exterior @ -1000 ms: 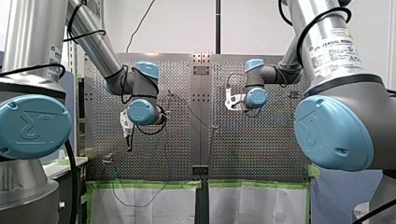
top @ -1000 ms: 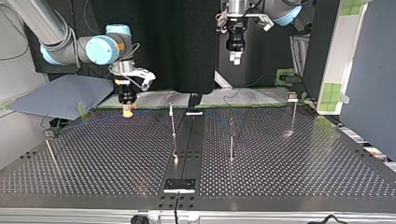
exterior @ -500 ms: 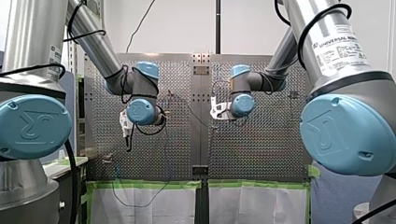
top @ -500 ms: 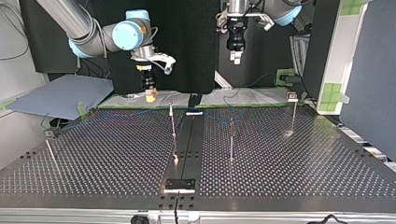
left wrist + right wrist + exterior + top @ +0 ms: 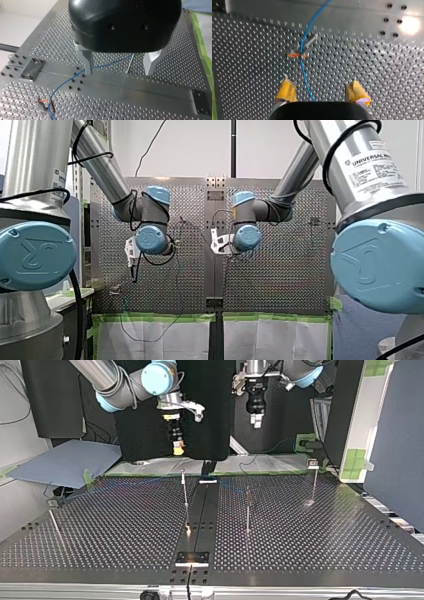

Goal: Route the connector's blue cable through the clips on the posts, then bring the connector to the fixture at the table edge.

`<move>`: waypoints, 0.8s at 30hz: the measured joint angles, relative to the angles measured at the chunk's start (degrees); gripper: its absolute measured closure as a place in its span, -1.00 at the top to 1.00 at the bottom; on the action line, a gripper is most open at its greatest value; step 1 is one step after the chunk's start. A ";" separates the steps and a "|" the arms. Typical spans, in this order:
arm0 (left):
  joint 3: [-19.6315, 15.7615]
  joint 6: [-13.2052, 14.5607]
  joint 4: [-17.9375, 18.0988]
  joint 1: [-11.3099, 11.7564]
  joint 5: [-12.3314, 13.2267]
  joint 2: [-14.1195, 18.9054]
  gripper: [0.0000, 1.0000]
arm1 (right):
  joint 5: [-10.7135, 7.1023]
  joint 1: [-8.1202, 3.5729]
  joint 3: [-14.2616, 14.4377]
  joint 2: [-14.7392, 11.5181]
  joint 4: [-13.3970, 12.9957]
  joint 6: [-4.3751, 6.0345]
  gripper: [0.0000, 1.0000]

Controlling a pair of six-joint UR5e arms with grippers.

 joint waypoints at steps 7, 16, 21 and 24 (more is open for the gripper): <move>0.00 0.89 -1.26 0.00 -2.27 0.00 1.00 | 2.06 3.39 1.04 0.00 -0.58 -0.14 1.00; -0.01 1.42 -2.40 -0.01 -4.30 0.00 1.00 | 6.49 5.56 1.27 0.00 -0.56 -0.31 1.00; -0.02 1.53 -3.05 -0.02 -5.17 0.00 1.00 | 7.82 5.29 1.31 0.00 -0.58 -0.30 1.00; -0.02 1.58 -3.13 -0.02 -5.34 0.00 1.00 | 7.97 5.11 1.43 0.00 -0.67 -0.27 1.00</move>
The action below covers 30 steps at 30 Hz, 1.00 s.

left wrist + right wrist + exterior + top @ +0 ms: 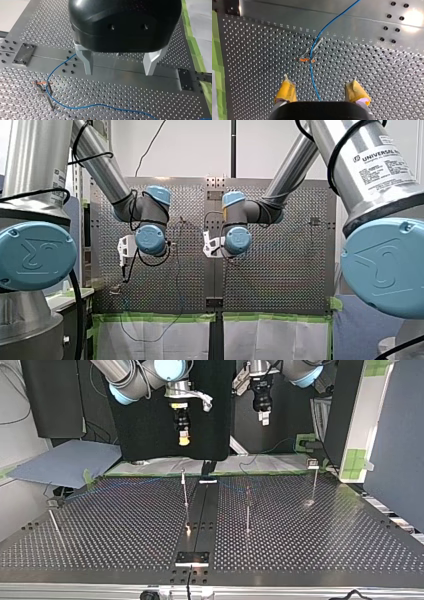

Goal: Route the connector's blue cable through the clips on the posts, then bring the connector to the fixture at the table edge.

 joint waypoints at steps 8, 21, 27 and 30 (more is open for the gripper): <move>0.01 -0.04 0.08 0.00 1.25 0.00 1.00 | -0.03 -0.16 0.42 0.01 -0.95 0.43 1.00; -0.05 -0.32 0.13 0.00 2.73 0.00 1.00 | -0.31 0.10 0.66 0.00 -0.93 1.37 1.00; -0.07 -0.32 0.13 -0.01 2.76 0.00 1.00 | -0.30 0.10 0.65 0.00 -0.86 1.35 1.00; -0.07 -0.32 0.13 -0.01 2.76 0.00 1.00 | -0.30 0.09 0.66 0.00 -0.86 1.36 1.00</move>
